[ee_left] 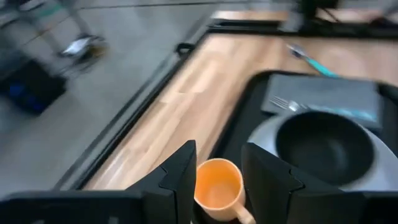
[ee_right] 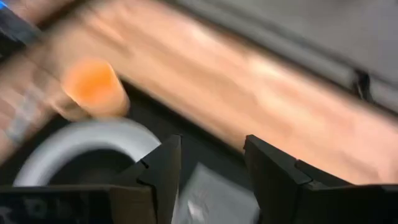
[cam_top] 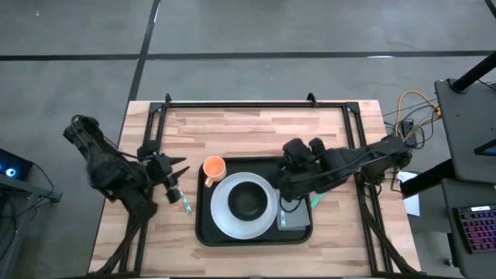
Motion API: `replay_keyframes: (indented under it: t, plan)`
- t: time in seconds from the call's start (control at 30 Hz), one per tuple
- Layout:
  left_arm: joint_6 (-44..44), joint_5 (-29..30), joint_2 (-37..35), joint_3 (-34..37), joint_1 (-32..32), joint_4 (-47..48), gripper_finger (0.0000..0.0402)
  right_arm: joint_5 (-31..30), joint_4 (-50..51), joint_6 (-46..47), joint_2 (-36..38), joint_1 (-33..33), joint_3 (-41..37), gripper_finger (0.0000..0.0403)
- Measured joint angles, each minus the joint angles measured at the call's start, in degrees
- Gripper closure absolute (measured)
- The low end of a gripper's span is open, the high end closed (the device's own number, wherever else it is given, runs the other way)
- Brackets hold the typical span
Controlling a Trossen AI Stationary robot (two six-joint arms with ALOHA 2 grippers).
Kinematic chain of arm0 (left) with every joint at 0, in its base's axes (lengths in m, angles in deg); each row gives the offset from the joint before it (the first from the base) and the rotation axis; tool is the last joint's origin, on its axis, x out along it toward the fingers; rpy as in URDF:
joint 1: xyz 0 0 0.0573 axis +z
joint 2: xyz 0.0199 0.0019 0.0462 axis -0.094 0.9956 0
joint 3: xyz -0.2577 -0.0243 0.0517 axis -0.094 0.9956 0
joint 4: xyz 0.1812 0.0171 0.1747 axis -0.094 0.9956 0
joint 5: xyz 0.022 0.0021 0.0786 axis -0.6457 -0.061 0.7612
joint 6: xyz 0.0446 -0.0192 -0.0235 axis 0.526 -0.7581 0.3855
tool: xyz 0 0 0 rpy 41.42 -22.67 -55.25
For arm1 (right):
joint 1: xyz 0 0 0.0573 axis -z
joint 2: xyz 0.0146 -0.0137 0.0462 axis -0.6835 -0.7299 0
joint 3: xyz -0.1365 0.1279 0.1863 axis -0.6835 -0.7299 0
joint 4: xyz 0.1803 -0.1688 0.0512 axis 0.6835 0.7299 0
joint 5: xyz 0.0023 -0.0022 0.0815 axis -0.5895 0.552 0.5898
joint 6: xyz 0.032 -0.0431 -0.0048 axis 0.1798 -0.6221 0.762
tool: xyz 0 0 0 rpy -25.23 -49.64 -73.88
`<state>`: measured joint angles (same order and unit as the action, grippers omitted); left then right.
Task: Set up tray
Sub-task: Put the green knife to the right of the green fork on the gray napkin
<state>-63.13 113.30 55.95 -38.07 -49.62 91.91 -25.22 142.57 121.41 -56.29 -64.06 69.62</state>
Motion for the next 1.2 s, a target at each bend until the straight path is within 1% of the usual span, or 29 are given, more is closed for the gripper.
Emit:
replay_keyframes:
  t: [0.07, 0.13, 0.2, 0.37, 0.43, 0.5, 0.63, 0.7, 0.77, 0.8, 0.87, 0.97, 1.1, 1.2]
  plan:
    - [-8.3, 1.54, 0.1, 3.93, 1.43, -0.18, 0.0291, -4.2, -2.33, -4.59, 1.34, -0.08, 1.26, 0.0231]
    - [-15.54, 1.27, 0.11, 7.8, 2.96, -0.32, 0.0291, -7.52, -1.39, -8.26, 1.9, -0.07, 2.29, 0.0225]
    - [-20.59, 0.42, 0.04, 11.13, 4.41, -0.21, 0.0291, -9.77, -1.24, -10.78, 2.3, 0.0, 2.88, 0.022]
    - [-31.34, 0.0, -0.2, 16.71, 7.27, -0.08, 0.0291, -9.97, -0.94, -14.61, 3.09, -0.07, 3.44, 0.0212]
    - [-37.64, -1.0, -0.08, 18.3, 8.16, -0.09, 0.0291, -9.15, -0.61, -15.29, 3.2, -0.06, 3.25, 0.0211]
    - [-43.47, -2.87, 0.04, 19.82, 8.7, -0.47, 0.0291, -8.15, 0.54, -15.43, 3.2, -0.05, 2.92, 0.0211]
    - [-52.26, -6.96, 0.04, 22.81, 9.41, -0.44, 0.0291, -7.16, 3.28, -15.54, 3.2, -0.05, 2.59, 0.0211]
    - [-55.66, -10.93, 0.05, 23.92, 9.91, -0.51, 0.0291, -6.38, 3.31, -16.91, 3.2, -0.05, 2.27, 0.0211]
    - [-59.8, -16.55, 0.56, 24.86, 10.27, -0.87, 0.0291, -6.14, 3.36, -19.37, 3.21, -0.05, 2.09, 0.0211]
    - [-61.3, -19.1, 1.07, 25.12, 10.29, -1.6, 0.0291, -6.16, 3.35, -20.7, 3.21, -0.05, 2.09, 0.0211]
    - [-62.32, -21.76, 2.37, 25.18, 10.27, -3.79, 0.0291, -6.39, 3.39, -23.36, 3.28, -0.01, 2.11, 0.0211]
    - [-62.62, -24.0, 5.05, 23.28, 10.27, -4.49, 0.0291, -7.02, 3.38, -28.1, 3.29, 0.34, 2.61, 0.0211]
    - [-64.68, -27.96, 9.48, 19.51, 10.27, -3.01, 0.0291, -8.0, 3.37, -32.63, 3.31, 0.65, 3.78, 0.0211]
    - [-63.73, -29.67, 12.81, 17.24, 10.25, -1.57, 0.0291, -8.17, 3.35, -36.97, 3.31, 0.58, 4.43, 0.0211]
